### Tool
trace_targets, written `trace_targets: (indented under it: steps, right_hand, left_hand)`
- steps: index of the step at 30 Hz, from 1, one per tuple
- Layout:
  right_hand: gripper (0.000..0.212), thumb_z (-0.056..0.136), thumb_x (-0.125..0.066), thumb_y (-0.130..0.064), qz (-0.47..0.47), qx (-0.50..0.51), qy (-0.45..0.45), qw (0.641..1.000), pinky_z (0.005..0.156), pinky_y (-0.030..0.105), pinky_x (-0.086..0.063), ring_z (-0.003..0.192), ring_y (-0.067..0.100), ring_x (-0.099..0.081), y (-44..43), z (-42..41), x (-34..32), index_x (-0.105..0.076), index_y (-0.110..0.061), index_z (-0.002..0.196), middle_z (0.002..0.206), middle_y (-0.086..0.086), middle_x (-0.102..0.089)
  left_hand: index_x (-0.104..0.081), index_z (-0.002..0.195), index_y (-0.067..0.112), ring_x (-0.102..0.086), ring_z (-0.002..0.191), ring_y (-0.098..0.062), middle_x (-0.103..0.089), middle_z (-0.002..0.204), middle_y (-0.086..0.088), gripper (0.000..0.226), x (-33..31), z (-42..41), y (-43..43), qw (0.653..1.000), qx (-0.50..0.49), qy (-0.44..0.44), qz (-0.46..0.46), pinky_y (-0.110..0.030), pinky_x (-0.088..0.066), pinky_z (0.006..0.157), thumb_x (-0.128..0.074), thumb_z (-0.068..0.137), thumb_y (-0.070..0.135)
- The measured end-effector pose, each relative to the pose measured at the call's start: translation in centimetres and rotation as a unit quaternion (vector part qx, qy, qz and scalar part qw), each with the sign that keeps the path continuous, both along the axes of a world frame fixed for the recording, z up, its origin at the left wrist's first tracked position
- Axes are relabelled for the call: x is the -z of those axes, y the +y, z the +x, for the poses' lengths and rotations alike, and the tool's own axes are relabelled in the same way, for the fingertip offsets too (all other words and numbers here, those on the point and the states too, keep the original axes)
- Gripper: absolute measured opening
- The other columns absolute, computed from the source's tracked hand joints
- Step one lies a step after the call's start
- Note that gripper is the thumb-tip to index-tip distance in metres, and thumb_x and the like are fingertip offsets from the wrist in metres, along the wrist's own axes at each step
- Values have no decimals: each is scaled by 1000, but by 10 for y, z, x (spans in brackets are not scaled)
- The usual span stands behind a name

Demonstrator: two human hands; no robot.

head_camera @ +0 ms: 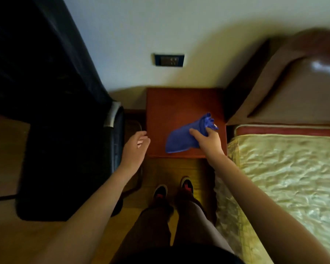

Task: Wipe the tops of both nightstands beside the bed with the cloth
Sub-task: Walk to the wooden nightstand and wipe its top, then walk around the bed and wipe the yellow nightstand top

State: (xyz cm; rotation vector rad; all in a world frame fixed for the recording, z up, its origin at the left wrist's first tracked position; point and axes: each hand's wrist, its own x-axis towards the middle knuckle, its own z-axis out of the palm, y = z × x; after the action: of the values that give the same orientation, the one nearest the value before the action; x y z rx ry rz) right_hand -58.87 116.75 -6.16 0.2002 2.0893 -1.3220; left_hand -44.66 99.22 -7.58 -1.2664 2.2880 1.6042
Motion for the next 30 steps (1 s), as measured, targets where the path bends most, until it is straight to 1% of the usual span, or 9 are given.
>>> trace_targets:
  steps: [2,5,10,12,15,17,21,25,30]
  right_hand:
    - [9,85,-72,-24,-24,6,32,999,79,39,-58,83,22,-70,24,16,-48,-65,-19,83,85,2,-71]
    - [11,86,-71,-24,-44,33,56,997,63,17,-55,79,8,-66,59,49,-112,-64,-21,93,87,-5,-69]
    - [11,84,-73,-17,-17,111,78,991,72,30,-54,80,17,-67,112,118,-134,-65,-23,80,86,3,-72]
    - [6,84,-73,-16,8,160,66,985,68,30,-54,81,23,-69,131,149,-122,-67,-14,82,89,13,-73]
    - [18,85,-71,-17,14,239,25,970,73,37,-54,83,29,-69,154,190,-107,-68,-1,93,91,18,-73]
    - [13,86,-70,-18,4,291,11,957,69,35,-52,80,27,-68,166,215,-106,-67,-5,87,89,18,-72]
    - [9,89,-66,-17,-20,384,24,923,58,24,-52,71,17,-66,187,254,-119,-64,-14,81,81,8,-69]
    - [2,89,-66,-13,-47,464,71,882,53,13,-51,65,1,-70,216,304,-136,-68,-14,89,85,4,-73]
    - [17,87,-70,-22,-40,574,97,812,65,21,-57,81,11,-73,257,408,-150,-69,-13,101,93,3,-75]
  left_hand:
    - [-56,132,17,-54,111,-5,-60,122,4,37,-53,20,2,997,62,34,-40,-13,-43,90,-48,99,31]
    - [-55,132,18,-53,112,-5,-58,120,7,37,-106,59,6,982,141,56,-113,-21,-42,93,-46,99,33]
    - [-59,127,22,-53,110,-8,-57,121,8,34,-111,132,9,992,117,-3,-50,-27,-42,94,-44,100,36]
    - [-62,119,23,-55,109,-13,-60,117,3,28,-94,161,5,993,110,-44,2,-27,-41,89,-45,100,34]
    - [-65,97,21,-61,103,-24,-66,103,-4,22,-72,198,-3,991,96,-80,54,-31,-42,82,-46,99,32]
    - [-66,86,20,-63,99,-27,-68,94,-7,26,-66,207,-8,990,100,-85,59,-35,-43,82,-46,100,28]
    - [-66,86,23,-64,96,-24,-69,91,-2,21,-76,181,-4,985,161,-43,42,-38,-45,85,-50,98,30]
    - [-65,95,25,-62,97,-18,-68,97,2,23,-97,126,27,954,300,-17,16,-35,-44,84,-44,100,33]
    - [-64,101,25,-60,95,-10,-65,98,9,25,-120,98,116,874,484,25,-24,-32,-44,80,-40,101,32]
